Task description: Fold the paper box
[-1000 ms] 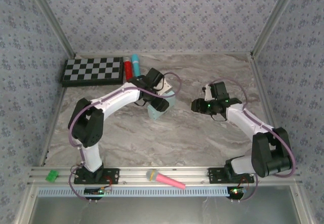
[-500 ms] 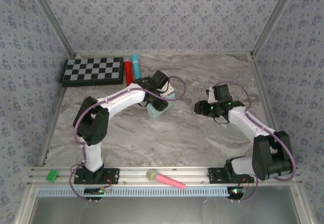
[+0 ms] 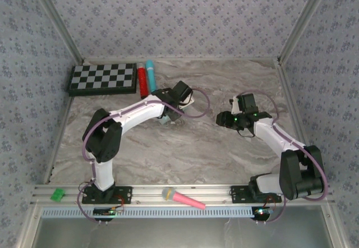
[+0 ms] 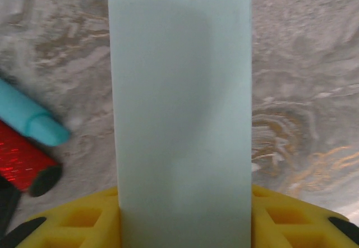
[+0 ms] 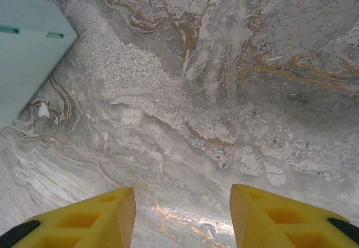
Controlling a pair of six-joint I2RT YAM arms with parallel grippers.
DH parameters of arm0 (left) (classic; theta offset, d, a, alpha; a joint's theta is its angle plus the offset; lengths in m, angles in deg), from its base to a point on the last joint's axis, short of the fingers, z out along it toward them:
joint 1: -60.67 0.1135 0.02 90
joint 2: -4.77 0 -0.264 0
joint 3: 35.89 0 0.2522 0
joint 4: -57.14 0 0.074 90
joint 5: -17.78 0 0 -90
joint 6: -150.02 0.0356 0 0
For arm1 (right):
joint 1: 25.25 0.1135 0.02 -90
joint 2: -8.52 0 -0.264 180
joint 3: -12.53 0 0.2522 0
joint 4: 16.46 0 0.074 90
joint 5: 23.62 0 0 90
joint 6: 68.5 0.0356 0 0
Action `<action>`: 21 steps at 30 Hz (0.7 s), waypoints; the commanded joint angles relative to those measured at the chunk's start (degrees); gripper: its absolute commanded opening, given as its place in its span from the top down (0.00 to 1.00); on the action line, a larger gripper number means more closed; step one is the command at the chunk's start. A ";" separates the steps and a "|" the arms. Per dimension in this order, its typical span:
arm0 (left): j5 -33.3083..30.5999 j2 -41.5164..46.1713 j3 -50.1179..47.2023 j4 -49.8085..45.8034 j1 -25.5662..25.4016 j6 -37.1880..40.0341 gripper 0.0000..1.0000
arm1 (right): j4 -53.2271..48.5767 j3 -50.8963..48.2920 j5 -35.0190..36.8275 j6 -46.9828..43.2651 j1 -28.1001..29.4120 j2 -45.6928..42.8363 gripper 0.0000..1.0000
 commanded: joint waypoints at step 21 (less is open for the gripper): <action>-31.81 -7.81 -10.50 36.69 -7.63 23.48 0.54 | -1.24 -3.42 -0.72 1.52 -4.90 -6.29 0.50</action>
